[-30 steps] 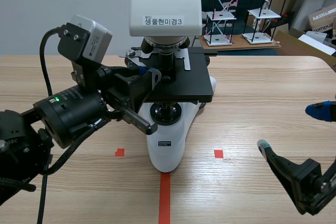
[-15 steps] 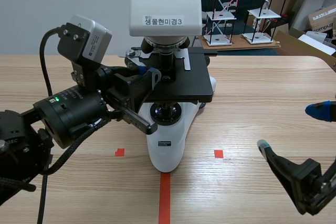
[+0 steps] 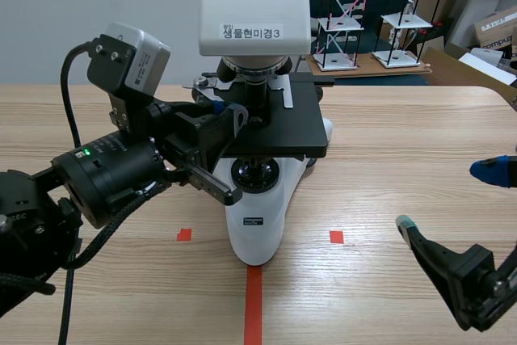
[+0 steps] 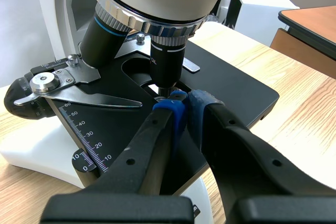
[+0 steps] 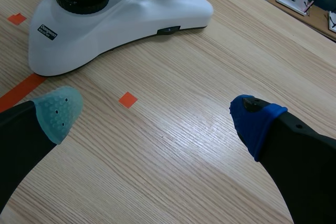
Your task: Point at the objective lens
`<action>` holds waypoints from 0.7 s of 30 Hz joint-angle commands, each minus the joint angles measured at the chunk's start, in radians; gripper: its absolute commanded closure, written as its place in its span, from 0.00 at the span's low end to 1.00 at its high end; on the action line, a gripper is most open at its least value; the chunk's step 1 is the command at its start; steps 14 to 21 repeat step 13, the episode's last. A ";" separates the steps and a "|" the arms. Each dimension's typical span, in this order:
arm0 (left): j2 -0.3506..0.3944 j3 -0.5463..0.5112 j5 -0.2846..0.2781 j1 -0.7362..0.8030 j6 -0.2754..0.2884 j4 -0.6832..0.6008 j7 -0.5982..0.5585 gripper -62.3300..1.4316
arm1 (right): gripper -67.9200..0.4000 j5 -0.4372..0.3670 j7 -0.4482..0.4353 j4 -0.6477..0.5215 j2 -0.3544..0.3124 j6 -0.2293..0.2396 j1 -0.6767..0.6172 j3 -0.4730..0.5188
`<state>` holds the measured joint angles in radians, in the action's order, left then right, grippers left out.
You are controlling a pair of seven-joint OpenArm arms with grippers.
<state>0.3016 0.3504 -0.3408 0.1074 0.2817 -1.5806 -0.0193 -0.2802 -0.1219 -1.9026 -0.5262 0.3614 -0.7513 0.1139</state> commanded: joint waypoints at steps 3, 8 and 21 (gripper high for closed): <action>-0.005 -0.005 -0.007 -0.011 0.001 -0.016 -0.022 0.95 | 0.09 -0.011 -0.014 -0.019 -0.008 -0.003 0.003 0.008; -0.005 -0.005 -0.007 -0.011 0.001 -0.016 -0.025 0.95 | 0.09 -0.011 -0.014 -0.019 -0.008 -0.002 0.003 0.008; -0.005 -0.005 -0.007 -0.011 0.001 -0.016 -0.025 0.95 | 0.09 -0.011 -0.014 -0.019 -0.008 -0.002 0.003 0.008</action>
